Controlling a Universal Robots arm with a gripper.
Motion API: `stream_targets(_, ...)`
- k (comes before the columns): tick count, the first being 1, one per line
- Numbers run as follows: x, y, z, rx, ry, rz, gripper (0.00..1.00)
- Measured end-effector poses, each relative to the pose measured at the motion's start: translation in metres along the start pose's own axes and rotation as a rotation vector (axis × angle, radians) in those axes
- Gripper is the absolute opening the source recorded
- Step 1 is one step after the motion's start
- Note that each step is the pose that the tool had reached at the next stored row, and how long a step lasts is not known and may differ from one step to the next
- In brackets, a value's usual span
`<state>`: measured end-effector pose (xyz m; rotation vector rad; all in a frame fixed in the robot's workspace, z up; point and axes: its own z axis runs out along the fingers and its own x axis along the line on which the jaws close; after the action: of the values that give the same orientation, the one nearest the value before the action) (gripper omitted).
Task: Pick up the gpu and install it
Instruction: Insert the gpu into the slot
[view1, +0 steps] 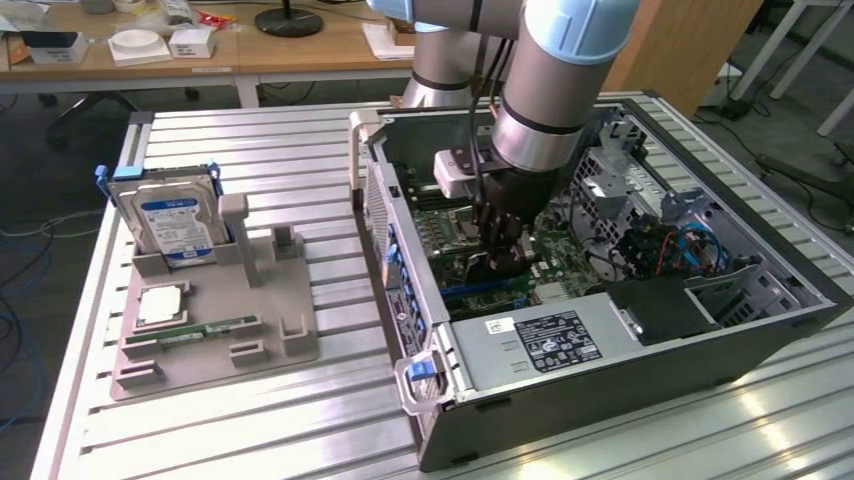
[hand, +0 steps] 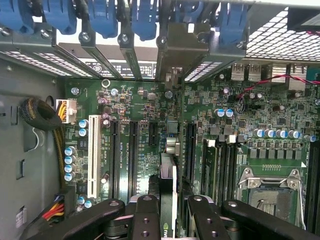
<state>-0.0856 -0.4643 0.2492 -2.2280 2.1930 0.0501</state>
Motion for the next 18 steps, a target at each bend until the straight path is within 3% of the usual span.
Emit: stream_targets(18, 0.0003, 0.0004, 0.0035, 0.0000, 0.0000, 0.002, 0.27)
